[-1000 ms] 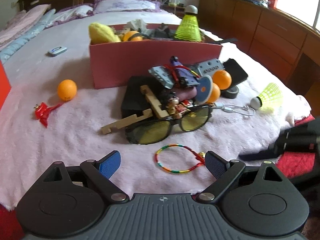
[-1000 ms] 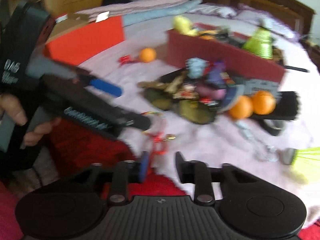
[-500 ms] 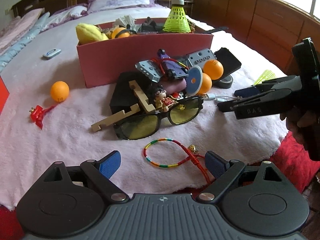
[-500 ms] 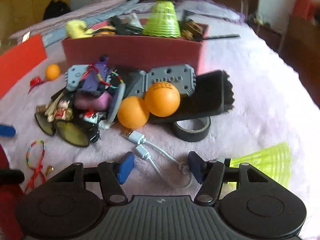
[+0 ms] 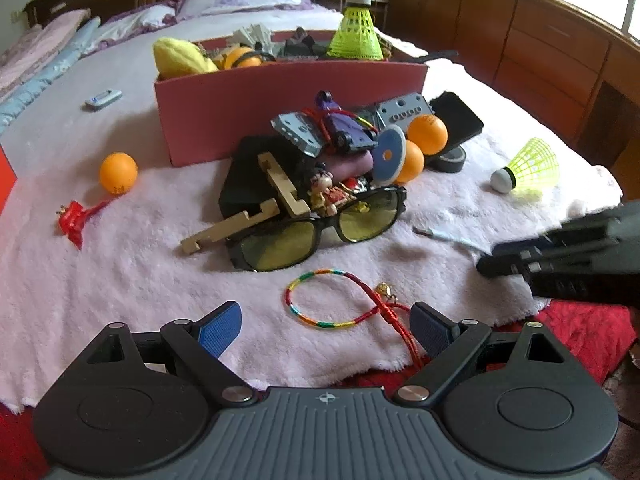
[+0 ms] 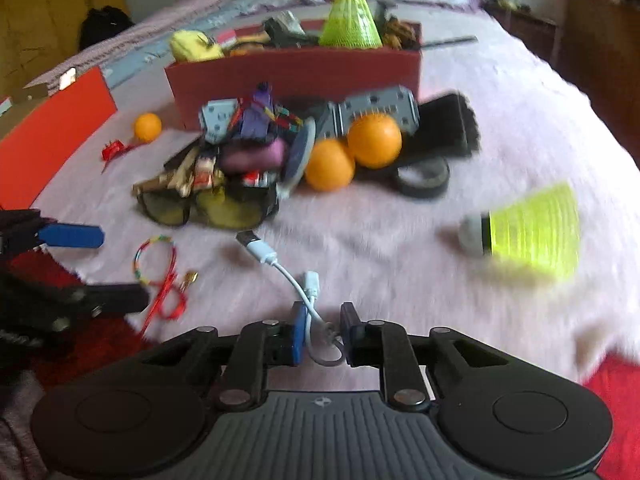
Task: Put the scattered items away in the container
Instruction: 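Grasp the rainbow bead bracelet with the left tool while the right holds the cable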
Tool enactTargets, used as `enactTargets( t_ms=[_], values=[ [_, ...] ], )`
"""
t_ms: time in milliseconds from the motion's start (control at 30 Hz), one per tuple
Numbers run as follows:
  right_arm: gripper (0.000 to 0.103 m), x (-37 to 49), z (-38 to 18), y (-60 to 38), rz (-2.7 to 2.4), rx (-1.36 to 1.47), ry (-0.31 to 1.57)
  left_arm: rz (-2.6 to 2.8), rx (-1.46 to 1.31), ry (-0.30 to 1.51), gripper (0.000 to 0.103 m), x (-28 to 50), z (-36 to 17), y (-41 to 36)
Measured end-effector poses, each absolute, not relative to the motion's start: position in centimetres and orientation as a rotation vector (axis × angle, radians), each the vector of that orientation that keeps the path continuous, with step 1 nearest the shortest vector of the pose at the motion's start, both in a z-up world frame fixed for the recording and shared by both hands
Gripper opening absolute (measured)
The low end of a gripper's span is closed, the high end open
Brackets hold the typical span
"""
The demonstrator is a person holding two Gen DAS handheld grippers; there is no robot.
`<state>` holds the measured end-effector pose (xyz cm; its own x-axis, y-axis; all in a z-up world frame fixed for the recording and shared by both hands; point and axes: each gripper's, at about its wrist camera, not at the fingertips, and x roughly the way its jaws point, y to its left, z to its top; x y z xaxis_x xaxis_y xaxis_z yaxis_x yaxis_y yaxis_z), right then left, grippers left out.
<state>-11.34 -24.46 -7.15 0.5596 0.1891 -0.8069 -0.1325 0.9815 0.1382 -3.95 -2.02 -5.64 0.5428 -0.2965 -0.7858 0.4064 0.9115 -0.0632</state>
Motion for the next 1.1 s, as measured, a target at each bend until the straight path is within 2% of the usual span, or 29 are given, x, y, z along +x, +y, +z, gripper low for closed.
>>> enactTargets(
  t_ms=[167,333,367,400,533,567,600,633,700,733,767,800,867,900,933,967,1000,1100],
  values=[
    [0.032,-13.5,-7.1,-24.0,0.179,0.073,0.965,-0.446,0.158,0.932,0.096,-3.3,-6.1,-3.6],
    [0.034,-13.9,-6.5,-24.0,0.158,0.067,0.876,-0.373,0.194,0.997,0.098,-2.1,-7.2,-5.1],
    [0.037,-13.8,-6.4,-24.0,0.156,0.065,0.863,-0.351,0.201,1.018,0.103,-1.8,-7.6,-5.2],
    [0.041,-13.7,-6.3,-24.1,0.154,0.064,0.850,-0.329,0.209,1.040,0.103,-1.6,-8.0,-5.2],
    [0.042,-12.9,-7.4,-24.4,0.148,0.078,0.876,-0.321,0.176,1.025,0.103,-1.8,-8.2,-4.7],
    [0.043,-12.7,-7.8,-24.4,0.148,0.083,0.885,-0.320,0.172,1.016,0.100,-1.9,-8.2,-4.6],
    [0.047,-12.7,-8.1,-24.4,0.150,0.093,0.887,-0.315,0.172,1.005,0.092,-2.1,-8.1,-4.5],
    [0.050,-12.6,-8.4,-24.5,0.157,0.108,0.885,-0.307,0.173,0.995,0.089,-2.2,-8.0,-4.4],
    [0.070,-12.5,-8.9,-24.9,0.194,0.163,0.881,-0.308,0.177,0.973,0.066,-2.4,-7.7,-4.2],
    [0.076,-12.4,-8.9,-24.7,0.212,0.157,0.883,-0.309,0.179,0.966,0.061,-2.5,-7.5,-4.2],
    [0.083,-12.4,-9.0,-24.5,0.229,0.149,0.884,-0.311,0.180,0.960,0.051,-2.6,-7.4,-4.1],
    [0.084,-12.3,-9.1,-24.2,0.247,0.142,0.885,-0.311,0.182,0.955,0.041,-2.7,-7.3,-4.0],
    [0.080,-12.6,-9.2,-23.4,0.207,0.115,0.863,-0.312,0.189,0.950,0.031,-2.9,-6.9,-4.0],
    [0.071,-12.9,-9.1,-23.2,0.184,0.104,0.849,-0.314,0.192,0.949,0.026,-3.0,-6.8,-3.9],
    [0.067,-13.2,-9.0,-23.0,0.161,0.092,0.835,-0.316,0.196,0.948,0.023,-3.0,-6.6,-3.9],
    [0.057,-13.4,-8.9,-23.1,0.152,0.089,0.827,-0.319,0.198,0.948,0.019,-3.2,-6.6,-3.8],
    [0.046,-13.5,-8.8,-23.3,0.143,0.099,0.823,-0.321,0.200,0.948,0.018,-3.3,-6.6,-3.8],
    [0.024,-13.6,-8.7,-23.6,0.128,0.106,0.818,-0.341,0.213,0.948,0.015,-3.6,-6.7,-3.8]
  ],
)
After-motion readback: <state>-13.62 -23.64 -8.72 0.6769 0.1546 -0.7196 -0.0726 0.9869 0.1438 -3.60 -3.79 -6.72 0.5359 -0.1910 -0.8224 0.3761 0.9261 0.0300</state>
